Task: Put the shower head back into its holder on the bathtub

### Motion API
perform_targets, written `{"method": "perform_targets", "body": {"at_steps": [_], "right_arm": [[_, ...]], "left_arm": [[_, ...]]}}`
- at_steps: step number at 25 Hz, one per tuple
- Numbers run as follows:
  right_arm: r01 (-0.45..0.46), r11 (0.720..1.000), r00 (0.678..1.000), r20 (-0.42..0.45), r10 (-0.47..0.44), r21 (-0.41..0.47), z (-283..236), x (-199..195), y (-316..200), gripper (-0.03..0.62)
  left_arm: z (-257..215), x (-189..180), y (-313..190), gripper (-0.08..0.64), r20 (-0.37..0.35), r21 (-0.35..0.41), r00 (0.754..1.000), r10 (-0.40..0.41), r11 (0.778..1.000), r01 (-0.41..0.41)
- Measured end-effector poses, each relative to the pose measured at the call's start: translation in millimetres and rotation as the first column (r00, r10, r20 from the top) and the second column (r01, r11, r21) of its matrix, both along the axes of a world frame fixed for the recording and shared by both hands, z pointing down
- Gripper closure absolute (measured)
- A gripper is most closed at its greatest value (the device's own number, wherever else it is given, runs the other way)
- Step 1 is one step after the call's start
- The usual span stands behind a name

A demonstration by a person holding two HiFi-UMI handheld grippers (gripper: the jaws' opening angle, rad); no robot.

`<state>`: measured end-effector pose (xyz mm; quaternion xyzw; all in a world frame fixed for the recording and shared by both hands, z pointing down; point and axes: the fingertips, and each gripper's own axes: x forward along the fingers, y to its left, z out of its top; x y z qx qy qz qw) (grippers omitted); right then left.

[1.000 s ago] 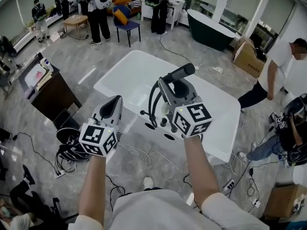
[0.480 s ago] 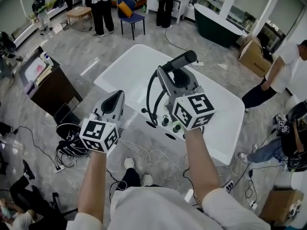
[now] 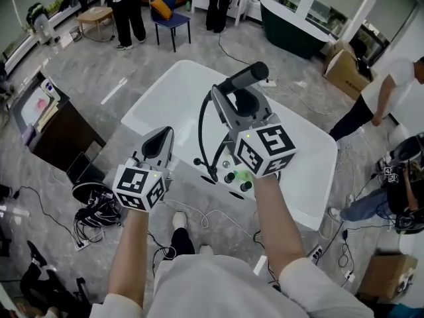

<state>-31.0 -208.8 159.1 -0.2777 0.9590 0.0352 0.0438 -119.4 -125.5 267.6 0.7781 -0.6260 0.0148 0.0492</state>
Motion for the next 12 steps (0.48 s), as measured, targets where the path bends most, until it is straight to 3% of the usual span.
{"method": "perform_targets", "body": {"at_steps": [7,12], "right_arm": [[-0.061,0.997,0.998,-0.027,0.060,-0.040,19.5,-41.1,-60.8,0.451],[-0.103,0.995,0.994,-0.031,0.103,-0.010,9.1,-73.2,-109.4,0.451]], "left_arm": [[19.4,-35.6,-57.9,0.551,-0.030,-0.042,0.997,0.069,0.997,-0.070],[36.6,-68.0,-99.1,0.551,-0.055,-0.067,0.992,0.114,0.991,-0.117]]}}
